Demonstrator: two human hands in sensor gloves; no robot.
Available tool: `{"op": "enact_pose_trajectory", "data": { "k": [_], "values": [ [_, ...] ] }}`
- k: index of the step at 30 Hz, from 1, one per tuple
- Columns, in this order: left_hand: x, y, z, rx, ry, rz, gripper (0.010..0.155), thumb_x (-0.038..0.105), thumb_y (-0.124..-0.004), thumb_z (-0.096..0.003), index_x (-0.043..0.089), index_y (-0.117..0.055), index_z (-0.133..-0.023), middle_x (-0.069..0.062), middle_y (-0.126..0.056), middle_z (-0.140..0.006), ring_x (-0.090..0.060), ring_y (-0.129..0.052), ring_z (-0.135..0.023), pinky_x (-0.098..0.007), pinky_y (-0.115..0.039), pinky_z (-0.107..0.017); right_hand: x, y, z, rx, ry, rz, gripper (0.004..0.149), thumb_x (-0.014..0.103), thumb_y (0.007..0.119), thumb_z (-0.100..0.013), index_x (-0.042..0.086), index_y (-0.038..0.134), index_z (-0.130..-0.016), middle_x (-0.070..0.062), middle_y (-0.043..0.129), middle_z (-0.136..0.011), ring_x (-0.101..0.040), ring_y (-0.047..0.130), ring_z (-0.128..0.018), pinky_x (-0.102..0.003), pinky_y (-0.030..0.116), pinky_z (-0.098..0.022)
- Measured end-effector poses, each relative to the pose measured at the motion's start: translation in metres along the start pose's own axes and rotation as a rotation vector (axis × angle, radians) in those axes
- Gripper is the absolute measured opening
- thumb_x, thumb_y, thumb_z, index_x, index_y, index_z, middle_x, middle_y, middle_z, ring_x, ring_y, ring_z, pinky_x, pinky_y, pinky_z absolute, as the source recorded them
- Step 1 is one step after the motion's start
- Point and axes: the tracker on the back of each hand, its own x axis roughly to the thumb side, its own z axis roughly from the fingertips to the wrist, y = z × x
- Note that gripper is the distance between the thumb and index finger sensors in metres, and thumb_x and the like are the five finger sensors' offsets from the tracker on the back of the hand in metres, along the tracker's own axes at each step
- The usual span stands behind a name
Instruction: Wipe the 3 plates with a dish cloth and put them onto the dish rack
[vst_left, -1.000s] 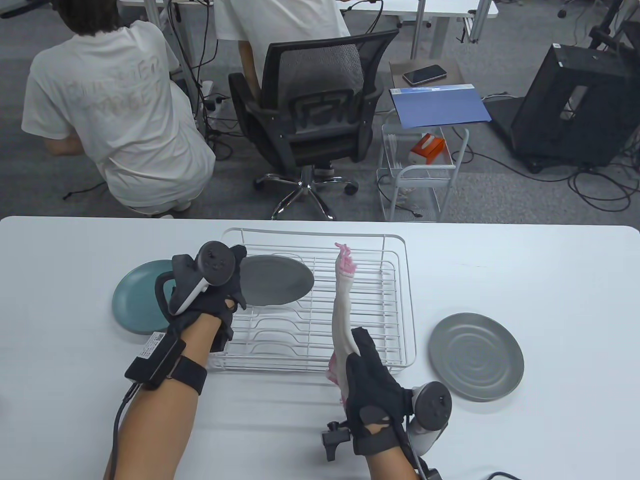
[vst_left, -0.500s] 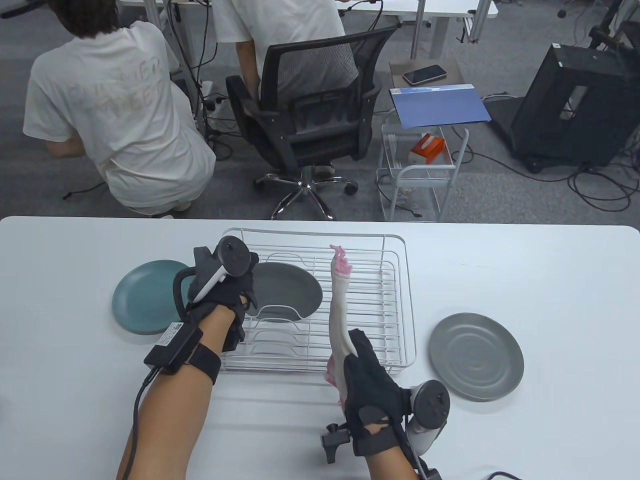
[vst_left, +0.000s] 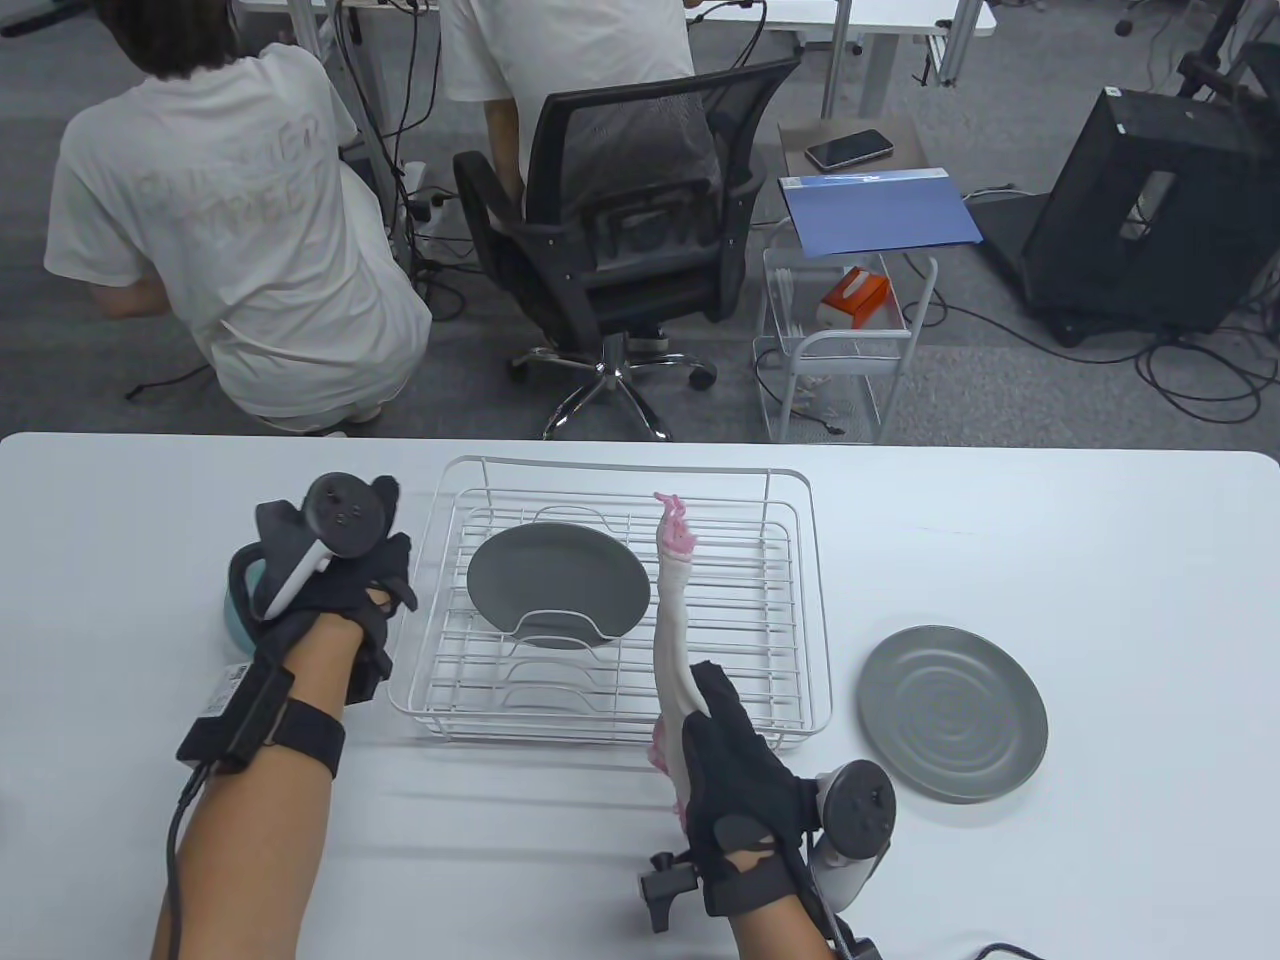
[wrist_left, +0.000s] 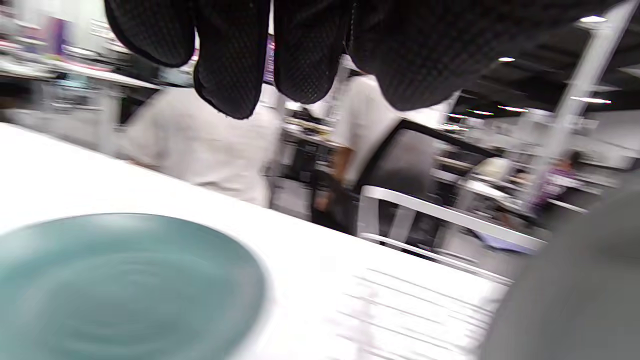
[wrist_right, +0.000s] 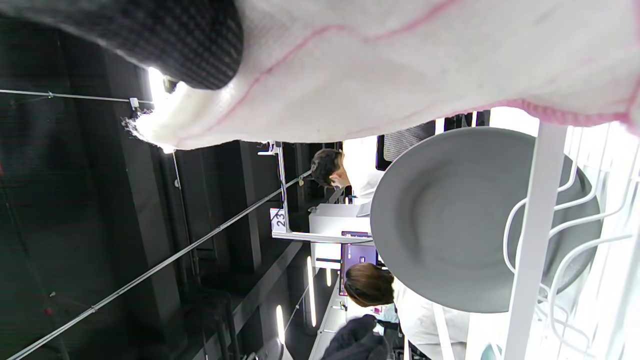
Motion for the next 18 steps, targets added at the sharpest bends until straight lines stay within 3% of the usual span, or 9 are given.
{"op": "enact_pose_trajectory", "data": {
  "k": [4,8,12,18],
  "values": [
    [-0.06,-0.004,-0.005,-0.029,0.293,-0.041,0.07,0.048,-0.083,-0.0526,0.02,-0.052,-0.108,-0.02,-0.07,-0.107,-0.045,-0.083,-0.089,-0.064,-0.06,-0.066,0.0,0.003,0.001,0.022,0.007,-0.008,0.054,0.038,0.072,-0.049,0.009,0.07,-0.094,-0.02,0.053,-0.1,-0.046,0.038,-0.09,-0.063,0.042,-0.063],
    [-0.105,-0.027,-0.008,-0.178,0.517,-0.142,0.078,0.059,-0.083,-0.0515,0.014,-0.052,-0.107,-0.021,-0.075,-0.101,-0.043,-0.091,-0.081,-0.062,-0.066,-0.062,0.0,0.003,0.001,0.028,0.009,0.004,0.054,0.038,0.072,-0.049,0.009,0.07,-0.094,-0.02,0.053,-0.1,-0.046,0.038,-0.09,-0.063,0.042,-0.063],
    [-0.129,-0.055,-0.01,-0.268,0.612,-0.103,0.079,0.066,-0.082,-0.0503,0.014,-0.056,-0.105,-0.018,-0.087,-0.09,-0.036,-0.102,-0.065,-0.057,-0.075,-0.055,-0.001,0.004,0.001,0.03,0.014,0.004,0.054,0.038,0.072,-0.049,0.009,0.07,-0.094,-0.02,0.054,-0.1,-0.046,0.038,-0.089,-0.063,0.042,-0.063],
    [-0.139,-0.076,-0.02,-0.334,0.689,-0.143,0.074,0.072,-0.077,-0.0499,0.018,-0.063,-0.099,-0.009,-0.096,-0.074,-0.026,-0.107,-0.046,-0.05,-0.082,-0.046,-0.001,0.004,0.001,0.033,0.018,0.014,0.054,0.038,0.072,-0.049,0.009,0.07,-0.094,-0.021,0.053,-0.1,-0.046,0.038,-0.089,-0.063,0.042,-0.063]
  ]
}}
